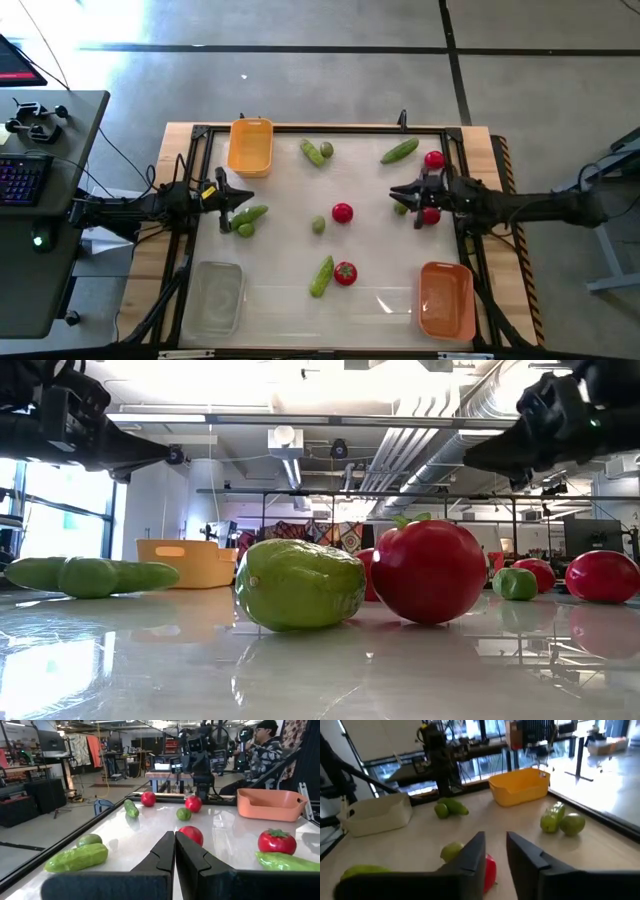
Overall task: Sort produce into baskets
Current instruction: Put the red tomato into the gray bin
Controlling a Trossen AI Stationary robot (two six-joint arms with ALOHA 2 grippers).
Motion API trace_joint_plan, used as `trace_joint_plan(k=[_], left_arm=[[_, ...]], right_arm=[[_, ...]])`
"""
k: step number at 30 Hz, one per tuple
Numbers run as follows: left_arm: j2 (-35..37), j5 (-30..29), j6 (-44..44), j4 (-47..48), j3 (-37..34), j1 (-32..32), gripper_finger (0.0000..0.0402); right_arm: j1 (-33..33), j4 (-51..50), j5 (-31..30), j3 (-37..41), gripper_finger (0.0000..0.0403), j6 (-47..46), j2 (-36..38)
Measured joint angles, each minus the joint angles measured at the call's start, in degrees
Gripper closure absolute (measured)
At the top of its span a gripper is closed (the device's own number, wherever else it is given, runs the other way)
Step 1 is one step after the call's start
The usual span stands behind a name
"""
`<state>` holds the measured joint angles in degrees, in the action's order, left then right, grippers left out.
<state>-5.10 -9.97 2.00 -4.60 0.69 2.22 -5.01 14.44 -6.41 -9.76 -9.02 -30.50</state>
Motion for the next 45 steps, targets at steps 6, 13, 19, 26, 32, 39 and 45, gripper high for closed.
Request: trace_joint_plan(k=[6,13,19,26,32,39,45], left_arm=[[0.00,2.03,0.15,0.13,0.00,0.00,0.0401],[0.00,1.96,0.66,0.11,0.00,0.00,0.0401],[0.00,1.93,-1.56,0.60,0.00,0.00,0.0401],[-0.04,1.89,-3.28,2.22,0.00,0.00,0.0401],[-0.16,1.85,-3.31,2.27,0.00,0.00,0.0401],[-0.16,1.85,-3.34,2.33,0.00,-0.01,0.0401],[-0.17,1.87,-2.97,2.92,0.02,0.00,0.0401]], right_arm=[[1.91,-2.11,-1.77,-8.92,0.0259,0.00,-11.91],[2.55,-7.54,-2.63,-18.31,0.0196,-0.14,-25.44],[2.55,-13.13,-2.63,-25.02,0.0130,-0.26,-36.08],[2.84,-18.45,-2.63,-32.56,0.0071,-0.52,-45.87],[3.83,-22.51,-1.53,-37.13,0.0059,4.00,-53.13],[4.00,-29.60,-1.30,-44.35,0.0059,5.25,-61.50],[3.96,-38.49,-0.42,-53.21,0.0059,6.43,-68.43]])
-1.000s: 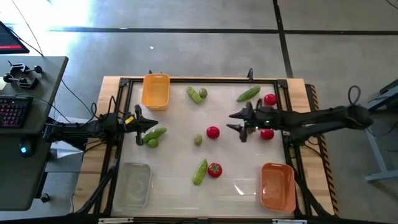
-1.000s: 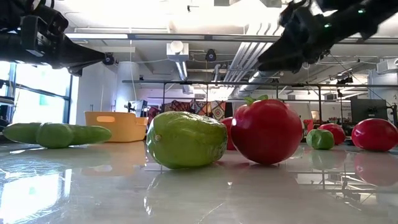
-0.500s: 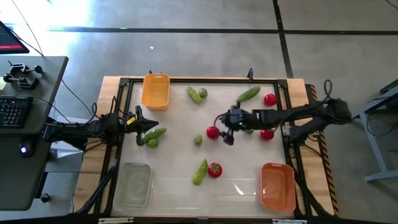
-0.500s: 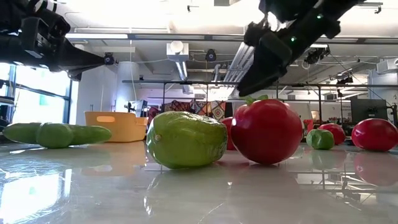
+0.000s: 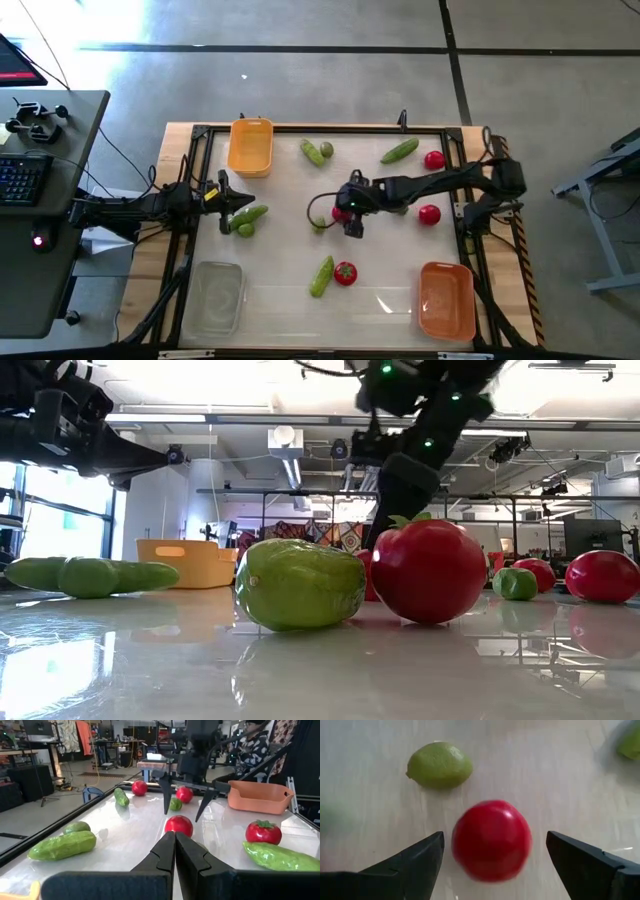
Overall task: Sort produce into baskets
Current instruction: Put the red tomato into the gray bin
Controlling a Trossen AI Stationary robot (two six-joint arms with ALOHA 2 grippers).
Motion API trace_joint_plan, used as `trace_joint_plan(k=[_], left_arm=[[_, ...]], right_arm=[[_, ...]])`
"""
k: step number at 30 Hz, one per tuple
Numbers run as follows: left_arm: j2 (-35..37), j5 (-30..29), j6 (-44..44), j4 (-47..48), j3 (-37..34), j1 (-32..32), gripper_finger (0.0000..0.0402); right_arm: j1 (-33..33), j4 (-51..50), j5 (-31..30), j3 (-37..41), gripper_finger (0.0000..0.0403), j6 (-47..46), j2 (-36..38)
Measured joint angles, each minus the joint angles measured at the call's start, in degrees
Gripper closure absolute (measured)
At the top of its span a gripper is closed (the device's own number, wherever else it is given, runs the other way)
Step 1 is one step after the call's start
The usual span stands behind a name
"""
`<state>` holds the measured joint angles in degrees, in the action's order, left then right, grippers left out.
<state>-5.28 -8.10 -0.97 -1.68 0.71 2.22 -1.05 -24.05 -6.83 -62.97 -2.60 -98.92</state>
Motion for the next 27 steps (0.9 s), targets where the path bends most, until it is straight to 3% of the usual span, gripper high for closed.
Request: trace_joint_plan(k=[4,10,19,27], left_arm=[[0.01,-0.01,-0.23,-0.02,0.00,-0.02,0.0401],[0.02,1.09,-1.99,0.04,0.00,0.00,0.0401],[0.02,2.51,-1.13,0.22,0.02,-0.02,0.0401],[0.02,2.46,2.34,-0.79,0.02,-0.02,0.0401]], right_arm=[[-0.72,-4.45,4.09,-3.63,0.0059,1.54,-4.42],[-1.71,-6.74,4.50,-7.41,0.0073,-0.20,-8.00],[-2.31,-7.45,7.81,-9.85,0.0136,-2.86,-8.34],[0.29,-11.80,6.10,-15.44,0.0141,-1.49,-8.34]])
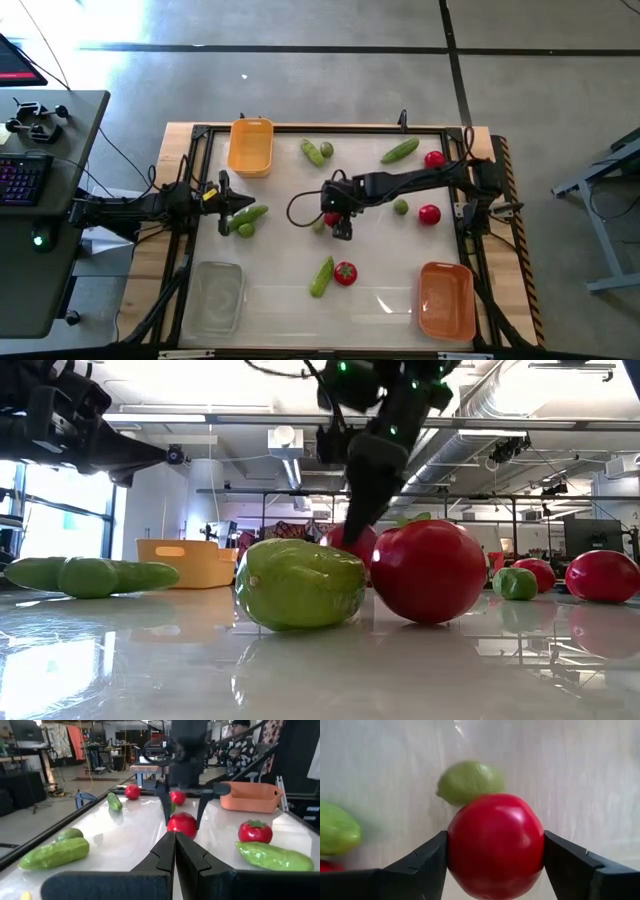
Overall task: Sort produce into baskets
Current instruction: Put the red tomato into the gray bin
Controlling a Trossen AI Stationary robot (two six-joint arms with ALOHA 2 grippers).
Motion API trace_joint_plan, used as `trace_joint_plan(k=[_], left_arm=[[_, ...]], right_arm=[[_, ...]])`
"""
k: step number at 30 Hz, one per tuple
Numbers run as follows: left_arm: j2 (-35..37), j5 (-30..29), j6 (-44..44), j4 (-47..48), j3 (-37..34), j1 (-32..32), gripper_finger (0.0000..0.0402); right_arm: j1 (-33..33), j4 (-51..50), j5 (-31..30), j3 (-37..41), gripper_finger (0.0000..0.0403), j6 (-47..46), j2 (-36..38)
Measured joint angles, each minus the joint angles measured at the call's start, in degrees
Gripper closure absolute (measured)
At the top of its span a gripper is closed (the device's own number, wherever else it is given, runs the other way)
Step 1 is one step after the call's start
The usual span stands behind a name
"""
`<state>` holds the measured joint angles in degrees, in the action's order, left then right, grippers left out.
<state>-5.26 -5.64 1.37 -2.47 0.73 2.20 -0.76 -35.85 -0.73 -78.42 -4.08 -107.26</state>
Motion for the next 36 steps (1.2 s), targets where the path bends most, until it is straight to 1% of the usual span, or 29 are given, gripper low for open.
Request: trace_joint_plan(k=[4,6,9,11,13,18,20,25,29,36], left_arm=[[0.00,-0.01,4.19,-0.01,0.00,0.00,0.0401],[0.00,-0.03,6.52,-0.01,0.00,0.00,0.0401],[0.00,-0.06,9.21,0.03,0.00,0.01,0.0401],[0.00,-0.06,9.07,0.03,0.00,0.01,0.0401],[0.00,-0.05,6.95,0.03,0.00,0.00,0.0401],[0.00,1.60,4.11,0.49,0.00,0.01,0.0401],[0.00,3.35,4.24,0.70,0.00,0.02,0.0401],[0.00,7.72,7.95,0.84,0.00,-0.32,0.0397],[0.00,8.58,9.64,-0.51,0.00,-2.72,0.0367],[0.00,9.22,10.95,-0.58,0.00,-8.49,0.0293]], right_arm=[[2.10,0.76,-2.19,-3.50,0.0141,0.14,0.00],[3.17,2.05,-2.21,-4.97,0.0141,-0.09,0.00],[4.58,7.40,-1.63,-5.94,0.0142,-0.66,0.00],[5.28,11.61,-0.88,-5.94,0.0142,-2.08,0.00],[5.85,14.98,-0.96,-5.96,0.0142,-3.85,-0.49],[7.52,19.83,-1.36,-5.94,0.0142,-4.58,-2.35],[8.02,23.09,-0.43,-5.94,0.0142,-4.15,-3.11],[8.51,30.26,3.49,-5.94,0.0143,-3.48,-4.61],[8.16,32.29,5.27,-5.92,0.0143,-4.14,-4.61],[7.48,36.12,8.02,-5.90,0.0143,-8.74,-5.07]])
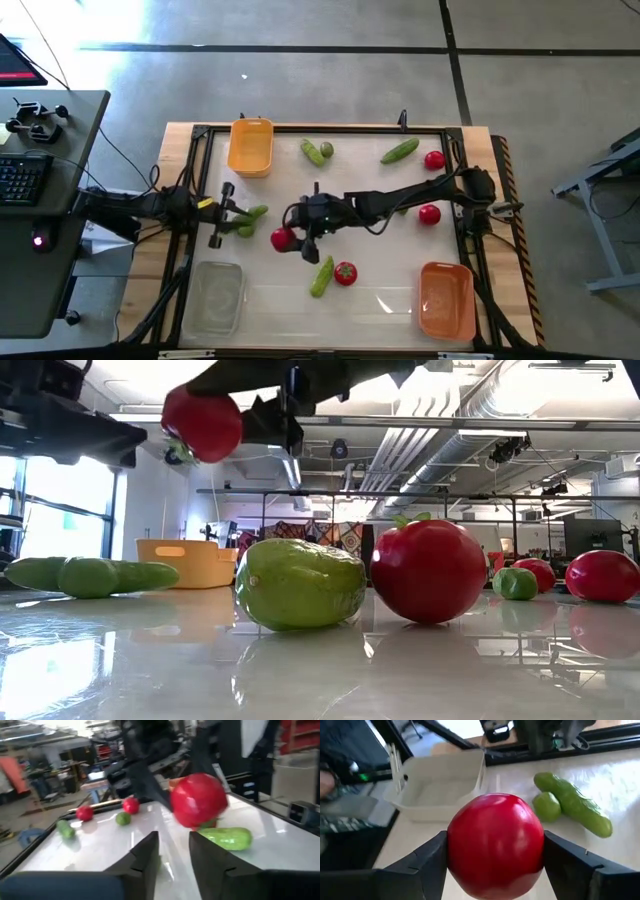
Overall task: Sort produce into baskets
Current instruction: Put the red tomato into the gray bin
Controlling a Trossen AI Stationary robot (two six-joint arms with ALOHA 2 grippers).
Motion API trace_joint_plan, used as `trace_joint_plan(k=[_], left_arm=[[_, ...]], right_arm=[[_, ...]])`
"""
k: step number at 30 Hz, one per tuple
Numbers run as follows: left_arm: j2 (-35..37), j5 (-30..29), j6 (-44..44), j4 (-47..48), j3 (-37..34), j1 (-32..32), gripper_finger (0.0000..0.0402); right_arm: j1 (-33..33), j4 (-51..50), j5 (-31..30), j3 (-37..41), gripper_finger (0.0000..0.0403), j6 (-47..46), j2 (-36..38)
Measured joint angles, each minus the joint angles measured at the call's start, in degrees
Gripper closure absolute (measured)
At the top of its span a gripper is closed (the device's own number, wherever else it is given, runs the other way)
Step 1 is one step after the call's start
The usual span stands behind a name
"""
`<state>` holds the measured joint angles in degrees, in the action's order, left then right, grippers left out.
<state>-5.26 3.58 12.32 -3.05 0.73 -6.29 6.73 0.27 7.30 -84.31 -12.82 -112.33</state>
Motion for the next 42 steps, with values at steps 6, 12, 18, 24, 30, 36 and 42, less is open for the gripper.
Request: trace_joint_plan(k=[6,12,18,24,30,36,42], left_arm=[[-0.38,0.17,3.18,-1.23,0.01,-5.38,0.0238],[-3.25,-3.42,3.40,-3.59,0.02,-9.64,0.0193],[-8.88,-9.46,5.05,-3.79,2.78,-12.44,0.0172],[-15.89,-13.22,6.88,-4.19,6.80,-14.17,0.0171],[-26.53,-14.86,6.40,-4.12,11.30,-15.37,0.0171],[-36.96,-18.99,5.10,-4.05,18.07,-17.55,0.0167],[-44.97,-19.42,4.81,4.01,26.41,-20.83,0.0132]], right_arm=[[-0.77,2.21,3.34,0.02,0.0143,-7.41,-2.01],[-1.58,3.35,3.82,0.04,0.0143,-8.89,-3.59],[-1.92,4.99,5.45,0.04,0.0143,-9.68,-3.63],[-2.21,5.14,6.13,0.04,0.0143,-11.20,-3.63],[-2.25,5.14,6.89,0.04,0.0143,-11.36,-3.63],[-2.24,5.14,8.38,0.04,0.0143,-10.49,-3.63],[-2.23,4.79,9.78,0.04,0.0143,-9.66,-3.63]])
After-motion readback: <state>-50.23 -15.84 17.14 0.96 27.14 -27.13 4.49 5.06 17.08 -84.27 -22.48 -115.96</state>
